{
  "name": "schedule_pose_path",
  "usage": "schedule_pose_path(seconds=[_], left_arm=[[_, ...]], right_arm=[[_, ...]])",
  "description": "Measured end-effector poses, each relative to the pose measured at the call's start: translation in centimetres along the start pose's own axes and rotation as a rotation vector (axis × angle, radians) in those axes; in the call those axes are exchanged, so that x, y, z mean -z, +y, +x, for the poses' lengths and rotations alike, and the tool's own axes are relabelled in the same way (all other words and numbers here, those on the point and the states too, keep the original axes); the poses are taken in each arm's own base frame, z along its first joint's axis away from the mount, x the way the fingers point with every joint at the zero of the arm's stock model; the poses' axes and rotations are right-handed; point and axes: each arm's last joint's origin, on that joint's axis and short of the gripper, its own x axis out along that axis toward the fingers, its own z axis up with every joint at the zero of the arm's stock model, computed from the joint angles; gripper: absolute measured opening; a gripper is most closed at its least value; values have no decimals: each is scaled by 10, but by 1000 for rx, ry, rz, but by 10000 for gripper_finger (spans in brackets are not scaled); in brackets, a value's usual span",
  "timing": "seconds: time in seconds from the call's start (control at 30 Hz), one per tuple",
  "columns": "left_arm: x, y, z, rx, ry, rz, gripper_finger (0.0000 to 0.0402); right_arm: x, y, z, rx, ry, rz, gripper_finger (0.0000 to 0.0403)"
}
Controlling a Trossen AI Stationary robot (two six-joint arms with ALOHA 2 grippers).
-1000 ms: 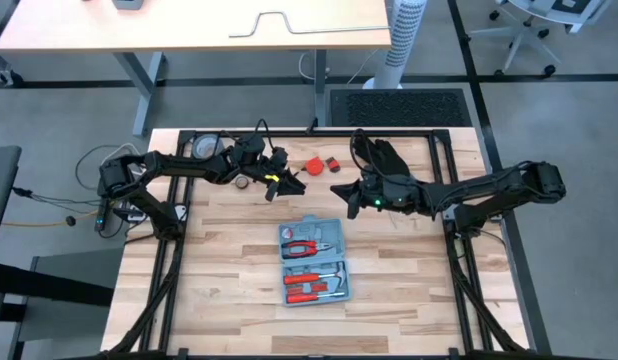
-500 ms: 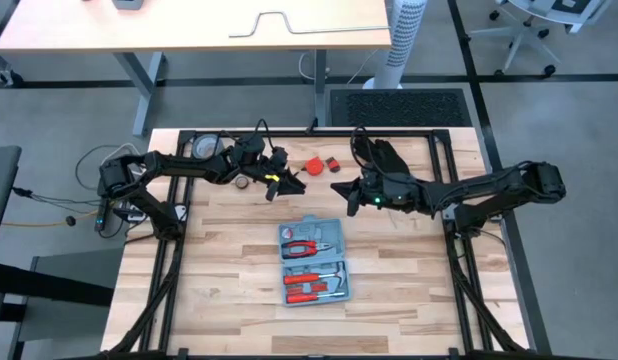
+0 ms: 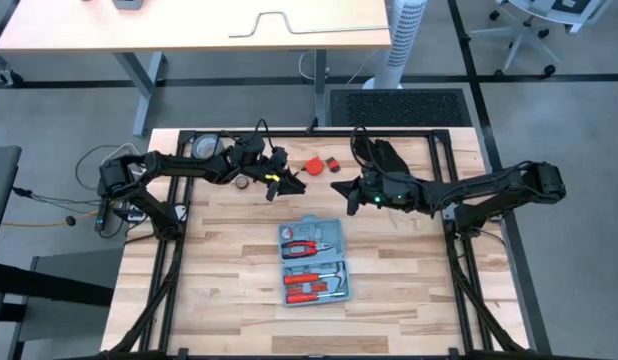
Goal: Prefit tool cases
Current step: Put the black Allen wrench set into the gray toolbox
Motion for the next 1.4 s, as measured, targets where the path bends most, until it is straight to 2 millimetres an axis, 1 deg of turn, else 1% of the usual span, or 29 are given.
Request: schedule_pose_path(seconds=[0.13,0.4,0.73,1.0,1.13,1.3,1.4], left_arm=[[0,0,0,-1,1,-18,130],[0,1,0,-42,-17,18,130],[-2,1,0,-49,-33,25,130],[-9,-6,2,-8,-101,60,130],[-7,-10,5,8,-93,35,130],[-3,-17,11,31,-73,56,130],[-1,-20,14,45,-62,39,130]], right_arm=[[-2,-3,1,11,-6,-30,11],[-11,-9,4,24,-48,-15,11],[-10,-8,3,18,-49,6,11],[-9,-7,3,7,-45,63,11],[-9,-6,3,-3,-35,90,11],[-4,-5,3,-37,44,88,11],[-2,-7,3,-39,70,102,11]])
